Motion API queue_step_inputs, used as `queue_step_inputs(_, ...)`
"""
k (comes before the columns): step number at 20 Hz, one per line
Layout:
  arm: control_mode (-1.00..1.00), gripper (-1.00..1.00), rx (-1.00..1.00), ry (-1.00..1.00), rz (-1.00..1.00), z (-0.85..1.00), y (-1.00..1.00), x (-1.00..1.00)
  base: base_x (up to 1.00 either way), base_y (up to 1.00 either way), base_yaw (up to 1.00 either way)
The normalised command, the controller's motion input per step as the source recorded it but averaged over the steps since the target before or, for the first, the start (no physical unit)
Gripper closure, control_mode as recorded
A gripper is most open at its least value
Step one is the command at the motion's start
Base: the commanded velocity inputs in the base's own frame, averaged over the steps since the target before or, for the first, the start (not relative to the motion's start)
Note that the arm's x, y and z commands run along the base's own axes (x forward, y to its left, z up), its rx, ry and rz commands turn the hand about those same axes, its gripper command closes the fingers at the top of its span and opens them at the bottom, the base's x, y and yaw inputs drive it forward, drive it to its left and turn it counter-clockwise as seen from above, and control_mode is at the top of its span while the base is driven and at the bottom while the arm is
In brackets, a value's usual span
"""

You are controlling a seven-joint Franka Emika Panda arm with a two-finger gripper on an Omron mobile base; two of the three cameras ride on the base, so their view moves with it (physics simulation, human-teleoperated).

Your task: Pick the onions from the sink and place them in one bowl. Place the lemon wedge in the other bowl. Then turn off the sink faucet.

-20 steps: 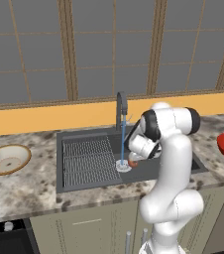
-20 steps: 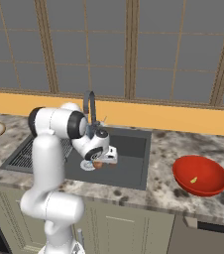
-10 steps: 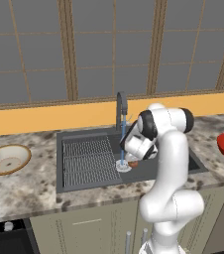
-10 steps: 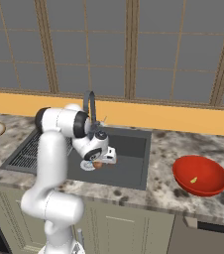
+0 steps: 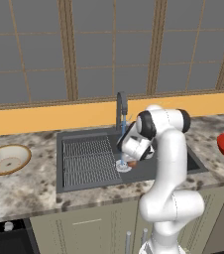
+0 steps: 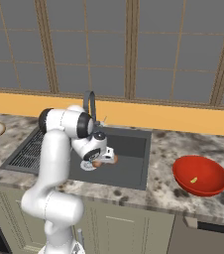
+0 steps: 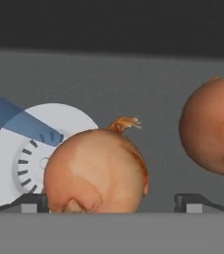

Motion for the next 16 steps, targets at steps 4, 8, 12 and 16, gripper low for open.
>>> queue_step_inputs(4,-1.00,-1.00,0.00,0.00,-0.03,-0.12,0.14,0.06,0.00,0.00,0.00)
queue_step_inputs(8,-1.00,-1.00,0.00,0.00,-0.05,-0.23,0.00,0.00,0.00,0.00,0.00)
queue_step_inputs(12,-1.00,1.00,0.00,0.01,-0.06,-0.33,0.00,0.00,0.00,0.00,0.00)
queue_step_inputs(16,-1.00,1.00,0.00,0.06,-0.04,-0.24,0.02,0.00,0.00,0.00,0.00)
